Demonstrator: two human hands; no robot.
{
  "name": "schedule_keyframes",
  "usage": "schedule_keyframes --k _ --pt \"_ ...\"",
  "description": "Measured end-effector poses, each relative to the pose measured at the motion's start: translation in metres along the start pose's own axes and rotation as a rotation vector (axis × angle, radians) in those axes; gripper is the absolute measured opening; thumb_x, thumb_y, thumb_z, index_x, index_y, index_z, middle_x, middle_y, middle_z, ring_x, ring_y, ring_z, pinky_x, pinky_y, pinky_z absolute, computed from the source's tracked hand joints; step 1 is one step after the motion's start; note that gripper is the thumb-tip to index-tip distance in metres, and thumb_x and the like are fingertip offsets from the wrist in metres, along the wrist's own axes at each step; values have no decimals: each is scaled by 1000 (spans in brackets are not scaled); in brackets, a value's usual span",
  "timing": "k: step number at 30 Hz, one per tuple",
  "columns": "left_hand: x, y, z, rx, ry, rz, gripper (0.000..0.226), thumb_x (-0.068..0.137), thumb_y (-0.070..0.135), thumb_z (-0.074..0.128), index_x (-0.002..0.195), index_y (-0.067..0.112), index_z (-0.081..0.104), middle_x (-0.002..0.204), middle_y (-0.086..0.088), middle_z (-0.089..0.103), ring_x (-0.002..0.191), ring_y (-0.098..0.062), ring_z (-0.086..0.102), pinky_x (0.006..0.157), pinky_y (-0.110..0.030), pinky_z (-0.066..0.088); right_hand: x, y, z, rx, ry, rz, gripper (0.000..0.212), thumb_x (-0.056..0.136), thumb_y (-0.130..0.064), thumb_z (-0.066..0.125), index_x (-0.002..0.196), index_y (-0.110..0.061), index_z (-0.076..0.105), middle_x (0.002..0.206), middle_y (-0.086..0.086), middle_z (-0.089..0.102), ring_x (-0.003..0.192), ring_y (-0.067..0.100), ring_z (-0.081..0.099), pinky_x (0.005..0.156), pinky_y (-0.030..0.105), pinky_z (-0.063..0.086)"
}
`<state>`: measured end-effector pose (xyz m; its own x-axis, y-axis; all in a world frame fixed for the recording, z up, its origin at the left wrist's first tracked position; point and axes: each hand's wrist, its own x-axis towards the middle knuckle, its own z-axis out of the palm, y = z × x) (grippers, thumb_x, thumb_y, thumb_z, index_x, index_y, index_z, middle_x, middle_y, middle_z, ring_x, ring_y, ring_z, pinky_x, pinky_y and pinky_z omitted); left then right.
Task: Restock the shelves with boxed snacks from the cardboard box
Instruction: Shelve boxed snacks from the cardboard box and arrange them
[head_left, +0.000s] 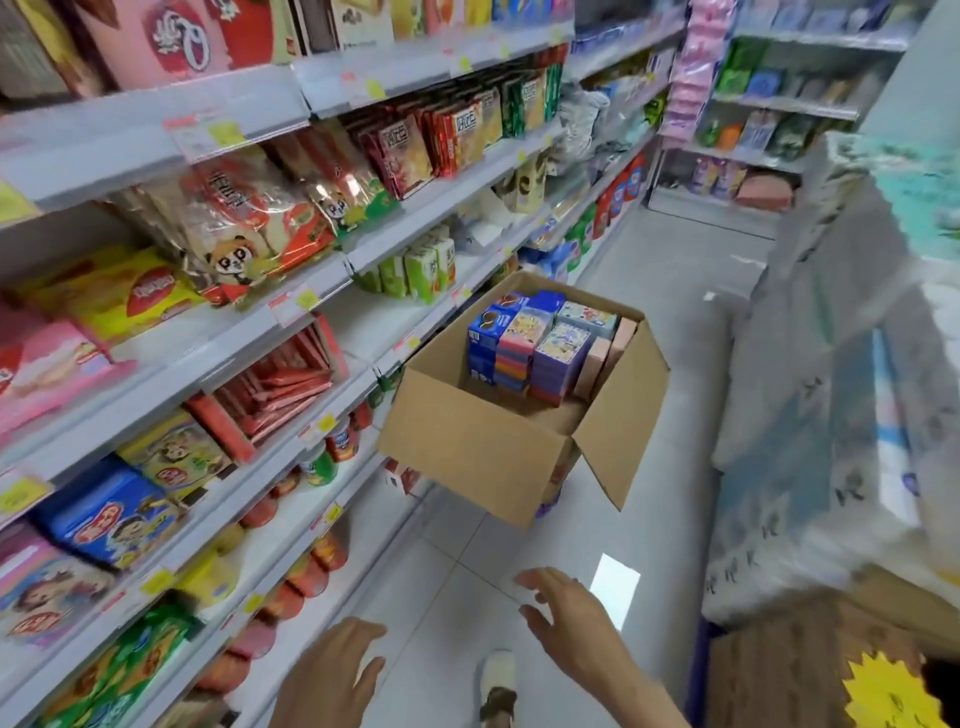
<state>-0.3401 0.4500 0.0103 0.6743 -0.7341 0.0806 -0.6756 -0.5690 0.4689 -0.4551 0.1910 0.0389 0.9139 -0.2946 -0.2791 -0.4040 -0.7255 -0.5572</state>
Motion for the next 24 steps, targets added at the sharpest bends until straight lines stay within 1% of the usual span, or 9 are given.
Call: schedule_keyframes --k 4,6,8,11,14,16,18,20,24 --pt "90 -8 10 68 40 -24 25 71 40 42 96 38 47 91 18 50 81 -7 50 41 -6 27 79 13 -43 -11 -15 -2 33 94 -21 49 128 -25 50 127 -8 54 110 14 54 85 23 41" --pt "138 -1 13 76 38 -7 22 72 38 43 94 37 49 85 21 54 78 -4 51 45 -8 34 107 25 -63 -5 -4 13 33 94 -20 50 126 -26 51 126 -8 54 108 14 55 85 23 43" --pt "187 8 14 72 15 17 20 75 35 48 95 36 52 86 20 57 76 0 52 51 -16 46 129 39 -82 18 13 41 32 93 -20 52 125 -26 52 124 -9 56 106 12 56 87 23 45" --pt "257 22 16 74 -59 43 18 82 27 52 97 26 63 92 12 61 79 -8 58 60 -24 51 152 64 -100 70 22 95 30 93 -20 54 122 -29 55 119 -16 57 101 3 56 80 6 40" --pt "317 47 17 120 -81 104 13 76 23 57 86 23 65 83 8 62 66 -11 60 50 -21 40 174 89 -117 102 18 138 27 93 -22 54 117 -34 55 113 -22 55 99 -1 54 70 -3 32" --pt "352 62 21 128 -92 161 12 79 24 57 88 23 65 85 8 61 68 -11 59 55 -18 35 189 106 -130 112 3 154 24 94 -20 53 111 -37 55 106 -26 54 97 -1 53 69 -3 32" --pt "384 71 27 109 -81 187 17 85 26 51 95 24 65 89 9 61 75 -12 59 64 -19 36 207 126 -143 100 -16 176 25 93 -20 52 113 -36 54 110 -24 57 100 1 54 71 0 33" --pt "412 78 39 120 -45 217 23 81 32 43 91 28 64 82 13 60 70 -7 59 66 -18 35 228 147 -157 85 -33 190 29 93 -22 52 120 -32 54 118 -18 58 104 3 56 76 6 36" --pt "462 88 65 89 -47 177 25 79 33 41 88 27 63 79 13 58 69 -5 57 65 -16 35 278 190 -186 107 -102 190 30 94 -22 52 122 -31 54 119 -16 57 102 3 56 79 8 36"
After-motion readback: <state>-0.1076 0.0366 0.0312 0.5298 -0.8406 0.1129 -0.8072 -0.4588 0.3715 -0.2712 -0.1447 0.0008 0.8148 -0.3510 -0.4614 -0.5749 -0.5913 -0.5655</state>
